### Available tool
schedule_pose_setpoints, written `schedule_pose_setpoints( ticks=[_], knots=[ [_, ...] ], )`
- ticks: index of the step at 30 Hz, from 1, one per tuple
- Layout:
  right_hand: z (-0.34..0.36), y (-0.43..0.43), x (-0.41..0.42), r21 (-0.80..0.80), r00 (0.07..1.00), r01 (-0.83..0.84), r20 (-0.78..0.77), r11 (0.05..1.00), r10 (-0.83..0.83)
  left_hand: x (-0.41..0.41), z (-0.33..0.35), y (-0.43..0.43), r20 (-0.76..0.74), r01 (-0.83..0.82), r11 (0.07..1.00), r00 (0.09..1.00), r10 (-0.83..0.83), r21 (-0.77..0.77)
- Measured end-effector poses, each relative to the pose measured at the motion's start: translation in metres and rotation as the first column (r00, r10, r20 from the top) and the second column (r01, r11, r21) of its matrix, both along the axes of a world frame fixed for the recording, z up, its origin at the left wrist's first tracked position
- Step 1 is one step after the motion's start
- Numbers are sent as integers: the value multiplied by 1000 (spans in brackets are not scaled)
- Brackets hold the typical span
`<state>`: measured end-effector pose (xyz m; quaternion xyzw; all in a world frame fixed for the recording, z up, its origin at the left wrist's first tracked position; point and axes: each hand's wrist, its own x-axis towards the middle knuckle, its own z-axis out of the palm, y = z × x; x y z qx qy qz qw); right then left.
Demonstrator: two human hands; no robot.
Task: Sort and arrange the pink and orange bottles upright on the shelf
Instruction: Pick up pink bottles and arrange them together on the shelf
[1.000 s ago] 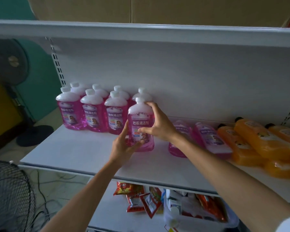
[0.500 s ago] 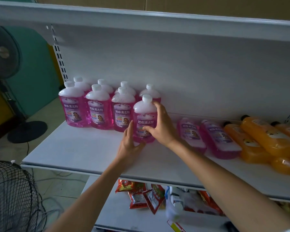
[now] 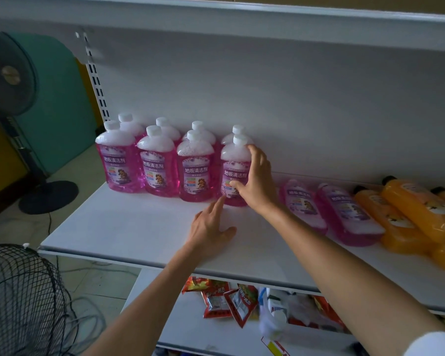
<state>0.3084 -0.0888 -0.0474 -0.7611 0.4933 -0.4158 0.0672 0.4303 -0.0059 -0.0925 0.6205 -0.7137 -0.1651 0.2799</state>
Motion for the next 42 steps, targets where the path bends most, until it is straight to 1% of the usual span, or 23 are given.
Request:
schedule_pose_setpoints(
  ticks=[3, 7, 8, 10, 12, 13, 16, 17, 19, 23, 25, 26, 27, 28, 30, 32, 34, 36, 38, 40, 42],
  knots=[
    [3, -4, 0, 17, 999, 20, -33, 1000, -20, -1, 3, 1, 124, -12, 1000, 992, 11, 5],
    [4, -5, -11, 52, 992, 34, -122, 998, -27, -4, 5, -1, 153, -36, 999, 988, 35, 6],
    [5, -6, -15, 92, 990, 21, -141, 995, -8, -5, 6, -1, 167, -42, 999, 985, 42, -4],
    [8, -8, -26, 189, 990, -38, -127, 981, 63, -8, 6, 0, 208, -40, 998, 977, 47, -40],
    [14, -9, -38, 224, 984, -75, -143, 972, 109, -14, 5, -1, 204, -21, 997, 978, 36, -75],
    [17, -10, -45, 229, 980, -86, -156, 970, 124, -20, 6, -1, 180, -2, 997, 984, 16, -80],
    [25, -9, -67, 267, 983, -106, -119, 958, 142, -45, 12, -4, 80, 53, 993, 996, -44, -109],
    [26, -11, -77, 277, 984, -94, -118, 956, 131, -54, 13, -5, 41, 50, 991, 998, -45, -126],
    [28, -17, -100, 288, 987, -42, -136, 957, 84, -73, 15, -9, -56, 13, 994, 998, -20, -113],
    [25, -25, -148, 353, 988, 82, -151, 932, -30, -104, 21, -18, -261, -51, 999, 964, 51, 6],
    [16, -24, -166, 406, 979, 127, -197, 905, -49, -117, 23, -21, -325, -50, 992, 942, 87, 119],
    [10, -23, -172, 411, 967, 150, -251, 899, -47, -123, 23, -22, -338, -46, 983, 935, 104, 176],
    [4, -23, -177, 398, 944, 171, -330, 901, -34, -128, 22, -22, -319, -50, 977, 941, 115, 205],
    [1, -22, -179, 383, 913, 195, -408, 903, -24, -132, 18, -22, -263, -67, 975, 957, 123, 214],
    [0, -22, -179, 370, 872, 219, -490, 903, -11, -137, 11, -22, -163, -111, 977, 976, 142, 181],
    [2, -23, -176, 370, 845, 222, -535, 902, 11, -136, 4, -23, -169, -143, 978, 971, 169, 155],
    [0, -22, -171, 363, 819, 213, -572, 907, 36, -133, 2, -24, -245, -131, 980, 955, 166, 153],
    [-1, -20, -168, 351, 809, 223, -587, 909, 29, -132, 3, -21, -307, -94, 986, 942, 134, 139],
    [-1, -18, -166, 309, 815, 227, -579, 924, -6, -132, 5, -17, -336, -79, 991, 935, 113, 112],
    [0, -16, -166, 242, 851, 170, -524, 955, -19, -133, 7, -14, -389, -81, 993, 915, 108, 86],
    [-2, -16, -168, 189, 909, 96, -416, 977, -9, -131, 8, -13, -439, -85, 991, 890, 121, 101]
  ],
)
